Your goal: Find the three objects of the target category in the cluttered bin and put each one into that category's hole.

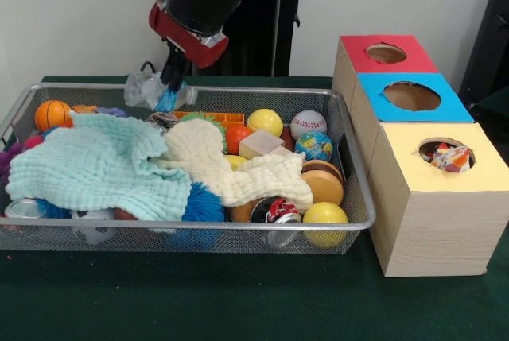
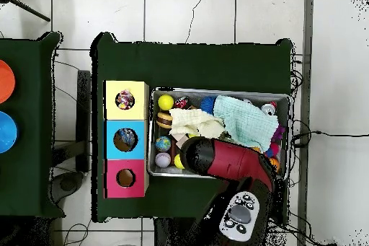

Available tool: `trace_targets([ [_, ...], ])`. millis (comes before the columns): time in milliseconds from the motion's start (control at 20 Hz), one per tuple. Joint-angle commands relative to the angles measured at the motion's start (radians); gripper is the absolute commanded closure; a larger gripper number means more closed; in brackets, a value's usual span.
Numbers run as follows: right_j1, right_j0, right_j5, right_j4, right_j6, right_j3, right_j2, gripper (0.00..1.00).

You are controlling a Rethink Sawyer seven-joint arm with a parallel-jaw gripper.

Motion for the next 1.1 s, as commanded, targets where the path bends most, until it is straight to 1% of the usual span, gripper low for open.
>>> trace_targets([
  [50,-0.087,-0.095,0.024,0.050,-0.016,0.109,0.260,1.00],
  [100,-0.103,-0.103,0.031,0.054,-0.019,0.118,0.277,1.00],
  [250,-0.132,-0.097,0.050,0.049,0.000,0.118,0.292,1.00],
  [450,-0.142,-0.096,0.046,0.040,0.024,0.106,0.312,1.00],
  [600,-0.149,-0.069,0.070,0.026,0.050,0.087,0.289,1.00],
  [700,-0.165,-0.039,0.111,0.022,0.070,0.069,0.270,1.00],
  [800,-0.182,-0.034,0.106,0.032,0.064,0.070,0.294,1.00],
  [850,-0.187,-0.052,0.070,0.044,0.051,0.098,0.332,1.00],
  [900,-0.187,-0.055,0.053,0.050,0.052,0.110,0.346,1.00],
  [1000,-0.180,-0.054,0.021,0.061,0.072,0.126,0.364,1.00],
  [1100,-0.173,-0.031,0.016,0.062,0.107,0.123,0.352,1.00],
])
